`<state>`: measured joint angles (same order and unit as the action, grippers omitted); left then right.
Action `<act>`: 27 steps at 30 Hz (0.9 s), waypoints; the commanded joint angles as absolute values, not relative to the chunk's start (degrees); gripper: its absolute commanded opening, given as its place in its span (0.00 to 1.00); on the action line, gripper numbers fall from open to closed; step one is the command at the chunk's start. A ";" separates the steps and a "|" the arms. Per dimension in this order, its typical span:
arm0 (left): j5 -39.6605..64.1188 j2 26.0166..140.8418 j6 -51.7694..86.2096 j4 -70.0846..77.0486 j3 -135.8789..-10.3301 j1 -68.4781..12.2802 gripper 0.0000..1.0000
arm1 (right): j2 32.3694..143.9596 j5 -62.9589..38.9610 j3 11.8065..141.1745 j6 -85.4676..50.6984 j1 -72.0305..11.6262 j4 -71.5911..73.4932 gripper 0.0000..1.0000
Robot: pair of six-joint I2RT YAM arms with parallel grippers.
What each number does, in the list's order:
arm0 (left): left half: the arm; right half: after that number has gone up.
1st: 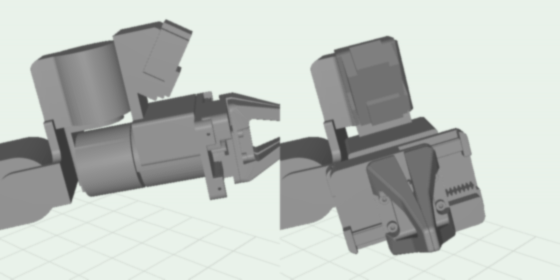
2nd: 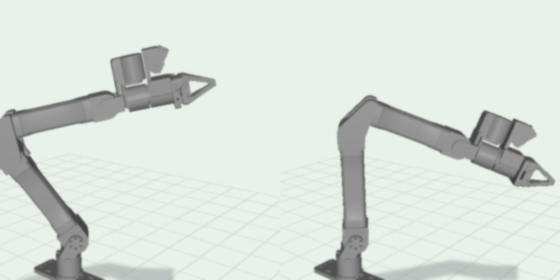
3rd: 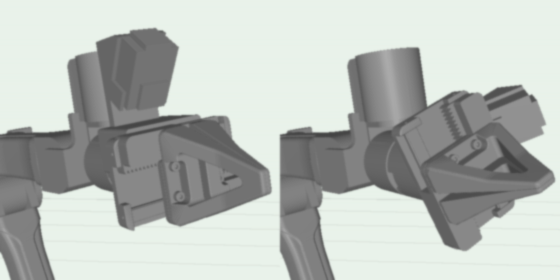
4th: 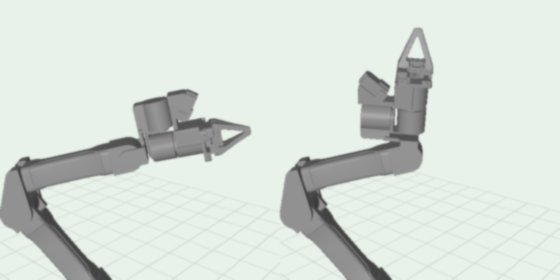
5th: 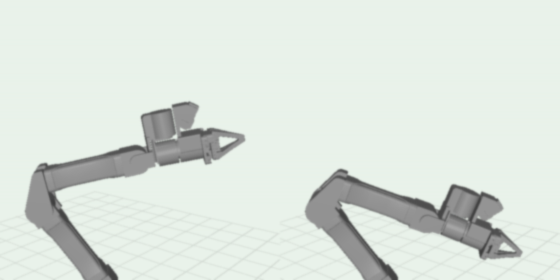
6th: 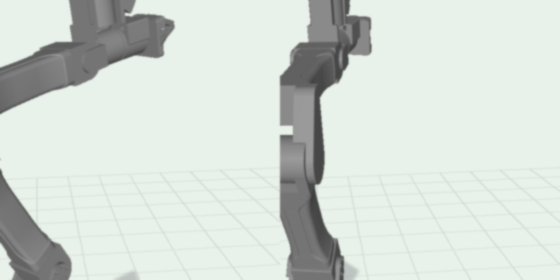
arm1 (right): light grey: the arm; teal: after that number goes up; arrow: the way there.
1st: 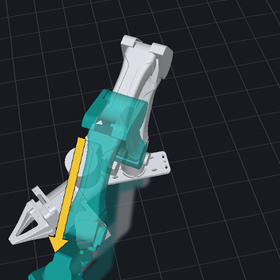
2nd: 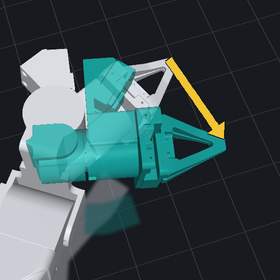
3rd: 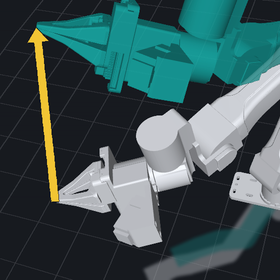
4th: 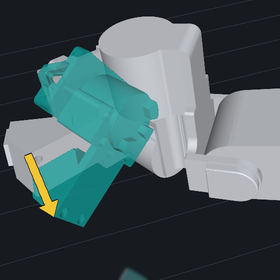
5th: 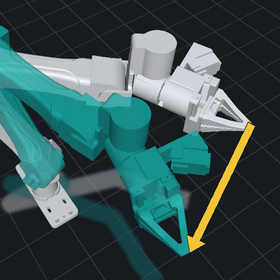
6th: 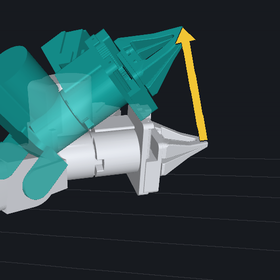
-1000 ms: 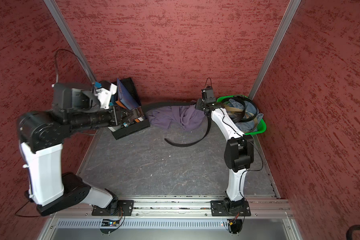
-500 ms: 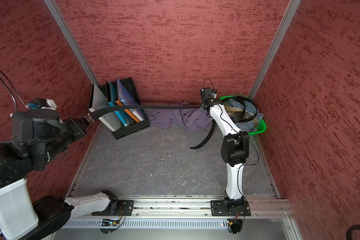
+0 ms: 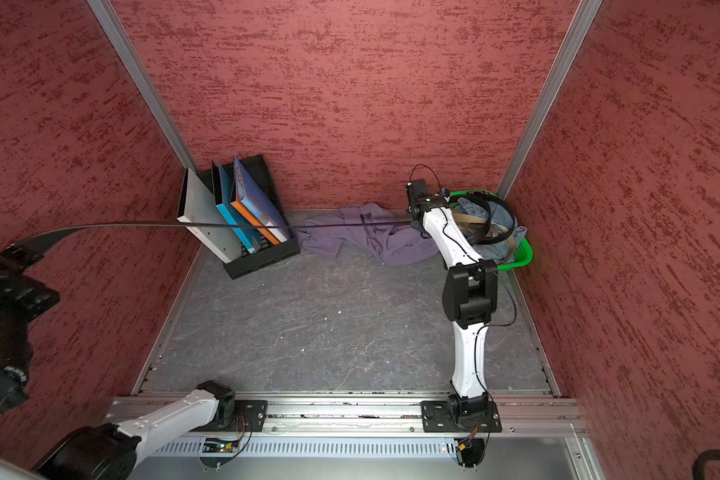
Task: Remove the belt from the trousers
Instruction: Remove the belt from the trousers, then place the belt at the center of the board.
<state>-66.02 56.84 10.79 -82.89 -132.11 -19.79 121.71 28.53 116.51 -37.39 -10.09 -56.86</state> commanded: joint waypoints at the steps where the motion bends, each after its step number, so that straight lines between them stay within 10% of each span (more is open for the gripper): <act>1: -83.73 49.96 -29.05 -26.80 -119.18 -19.15 0.00 | 123.28 33.78 115.37 -38.62 -7.13 -56.21 0.00; 3: -82.34 47.03 -50.73 2.60 -113.73 -18.97 0.00 | 124.04 33.98 115.55 -38.34 -6.92 -55.97 0.00; 6: -81.22 52.05 -34.31 -26.11 -132.21 -17.86 0.00 | 125.90 32.93 116.08 -39.17 -5.80 -56.07 0.00; 9: -79.37 50.29 -58.81 5.99 -126.79 -17.66 0.00 | 128.63 32.84 117.90 -39.89 -4.94 -57.12 0.00; 27: -77.96 50.51 -58.36 2.34 -133.52 -25.18 0.00 | 119.97 27.59 96.15 -46.26 3.61 -46.72 0.00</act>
<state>-78.74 47.40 -59.51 0.12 -133.91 -25.36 123.74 21.82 97.80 -44.49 0.80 -51.81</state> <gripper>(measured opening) 0.178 0.048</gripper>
